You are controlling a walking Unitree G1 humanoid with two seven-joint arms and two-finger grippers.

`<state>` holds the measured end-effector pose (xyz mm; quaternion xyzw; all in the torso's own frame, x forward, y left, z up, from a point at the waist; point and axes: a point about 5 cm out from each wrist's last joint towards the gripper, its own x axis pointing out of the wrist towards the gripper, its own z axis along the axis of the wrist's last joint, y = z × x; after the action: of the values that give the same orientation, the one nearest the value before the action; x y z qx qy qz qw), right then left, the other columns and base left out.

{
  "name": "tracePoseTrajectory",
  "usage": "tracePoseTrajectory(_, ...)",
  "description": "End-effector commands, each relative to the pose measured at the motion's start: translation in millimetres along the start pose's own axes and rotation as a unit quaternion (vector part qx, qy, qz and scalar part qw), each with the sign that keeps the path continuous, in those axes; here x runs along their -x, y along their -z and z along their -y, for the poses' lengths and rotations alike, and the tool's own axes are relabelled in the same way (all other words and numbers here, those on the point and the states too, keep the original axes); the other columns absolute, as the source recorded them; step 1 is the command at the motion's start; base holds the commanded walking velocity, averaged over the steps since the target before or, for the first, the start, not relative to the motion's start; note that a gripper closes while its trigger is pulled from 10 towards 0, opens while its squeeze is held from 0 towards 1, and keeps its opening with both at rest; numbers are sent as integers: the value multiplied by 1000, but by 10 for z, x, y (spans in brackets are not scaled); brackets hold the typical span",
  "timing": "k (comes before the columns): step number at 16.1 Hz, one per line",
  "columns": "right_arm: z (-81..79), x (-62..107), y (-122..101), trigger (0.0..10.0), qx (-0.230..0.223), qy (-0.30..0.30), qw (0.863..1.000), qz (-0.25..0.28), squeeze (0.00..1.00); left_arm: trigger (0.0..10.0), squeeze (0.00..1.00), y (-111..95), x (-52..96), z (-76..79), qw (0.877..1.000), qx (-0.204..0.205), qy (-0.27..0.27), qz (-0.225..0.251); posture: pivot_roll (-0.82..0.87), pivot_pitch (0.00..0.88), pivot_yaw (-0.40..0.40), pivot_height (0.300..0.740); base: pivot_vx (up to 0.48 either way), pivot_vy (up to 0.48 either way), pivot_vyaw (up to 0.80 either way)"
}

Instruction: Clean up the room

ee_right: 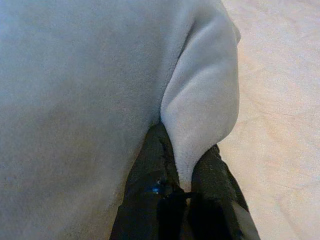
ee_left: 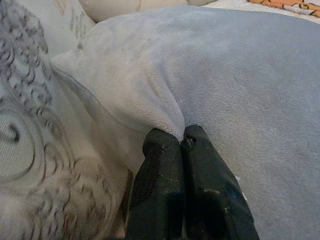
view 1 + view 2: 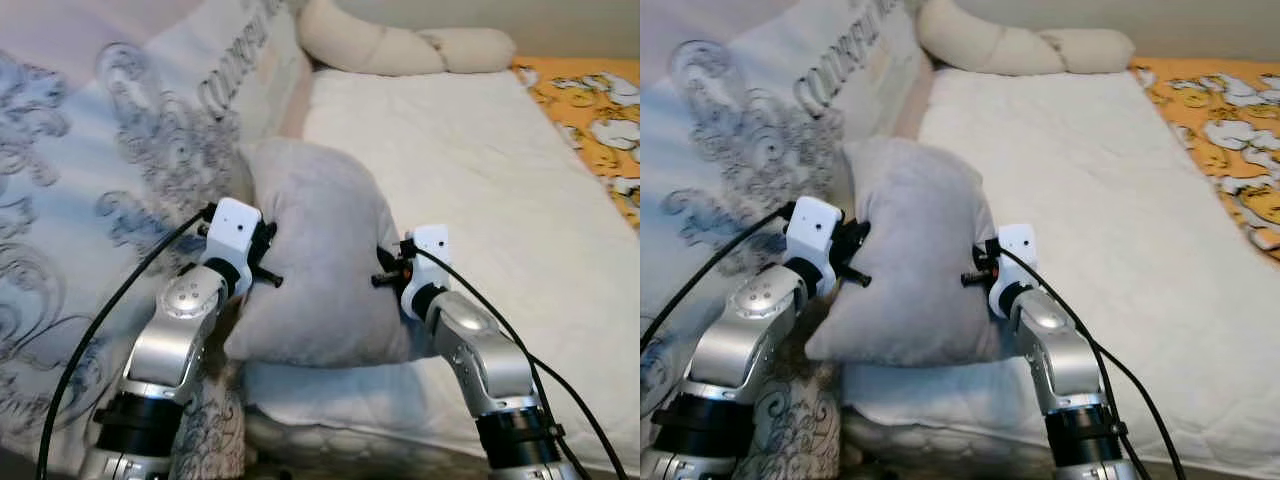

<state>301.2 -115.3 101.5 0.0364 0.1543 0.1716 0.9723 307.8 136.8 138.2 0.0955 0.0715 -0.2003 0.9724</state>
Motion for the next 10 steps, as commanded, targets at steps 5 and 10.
tracePoseTrajectory(5, 92, -17, -58, 10000, -8, 34, 999, 15, 0, 10000, 0, -35, -128, 70, 998, -37, 43, 4, 68, 0, 34, 740, 0, 0, 0)
tracePoseTrajectory(10, 277, -245, 90, 10000, -34, 87, 996, -5, 1000, 10000, 0, -223, -485, 73, 991, -102, 81, 23, 54, 0, 61, 740, 0, 0, 0)
